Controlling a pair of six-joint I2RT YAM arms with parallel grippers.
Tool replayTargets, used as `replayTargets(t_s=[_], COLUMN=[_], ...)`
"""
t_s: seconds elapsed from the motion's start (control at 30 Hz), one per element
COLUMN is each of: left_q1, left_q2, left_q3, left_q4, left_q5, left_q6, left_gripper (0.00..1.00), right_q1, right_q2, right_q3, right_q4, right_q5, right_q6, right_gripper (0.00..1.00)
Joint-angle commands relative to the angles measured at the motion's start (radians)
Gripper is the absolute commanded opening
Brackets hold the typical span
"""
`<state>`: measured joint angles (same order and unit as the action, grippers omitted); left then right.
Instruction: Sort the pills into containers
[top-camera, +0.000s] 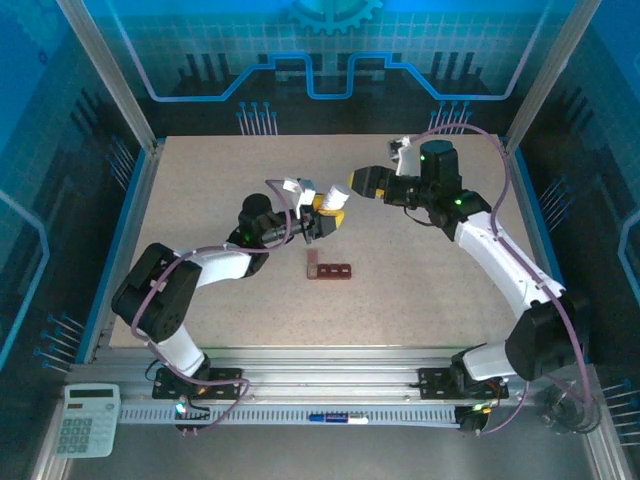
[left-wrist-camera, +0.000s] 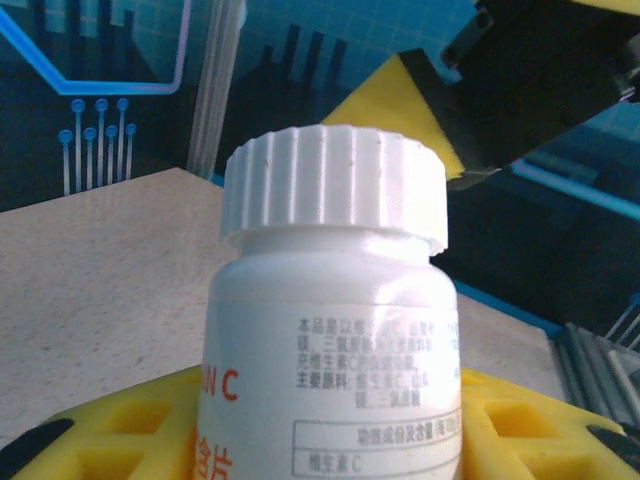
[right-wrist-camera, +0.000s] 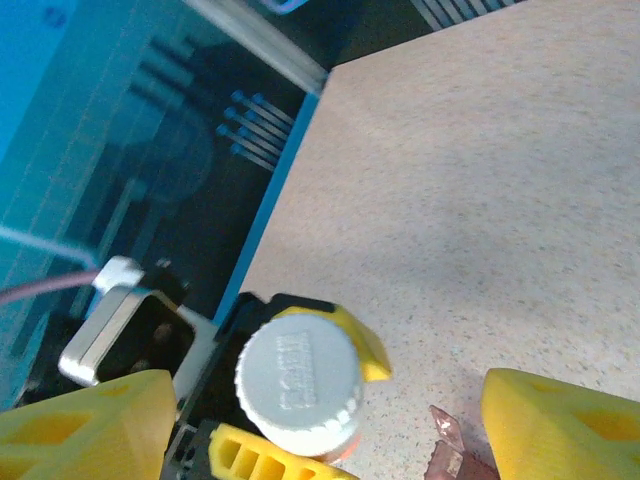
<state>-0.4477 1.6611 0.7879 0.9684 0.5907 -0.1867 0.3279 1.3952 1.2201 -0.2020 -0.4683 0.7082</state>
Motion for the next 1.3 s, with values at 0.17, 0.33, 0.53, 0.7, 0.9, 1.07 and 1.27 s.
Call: replayTargets(t_s=[0.17,0.33,0.53,0.7,0.9,1.07,1.27], left_q1=[-0.007,-0.026,-0.036,-0.038,-0.04,-0.04,-0.037], left_q2=[-0.067,-0.059,-0.055,-0.058,-0.061,-0.06,-0.066], left_q3=[0.001,0.009,0.013,0.016,0.018,0.019,0.022], left_q4=[-0.12,-0.137,-0.14,-0.14,-0.143,-0.14,-0.127], left_q5=[-0.072,-0.075,-0.079,-0.078,-0.077,-0.078,-0.053], left_q6=[0.153,0.171,0.177,0.178,0.175,0.172,0.146], left_gripper=[0.0,0.0,0.0,0.0,0.0,0.0,0.0], right_q1=[0.076,0.11,0.142,0.158,0.165,0.166,0.131], right_q2=[-0.003,0.04,0.077,0.091,0.099,0.102,0.09], right_q3=[0.013,0.047,0.072,0.07,0.068,0.07,0.047], right_q4=[-0.056,-0.061,-0.074,-0.074,-0.071,-0.071,-0.028], right_q5=[0.197,0.195,0.201,0.197,0.187,0.168,0.091], right_q6=[0.167,0.162,0.154,0.153,0.147,0.117,-0.024], right_gripper=[0.82,0.83,0.82,0.78,0.67,0.45,0.4])
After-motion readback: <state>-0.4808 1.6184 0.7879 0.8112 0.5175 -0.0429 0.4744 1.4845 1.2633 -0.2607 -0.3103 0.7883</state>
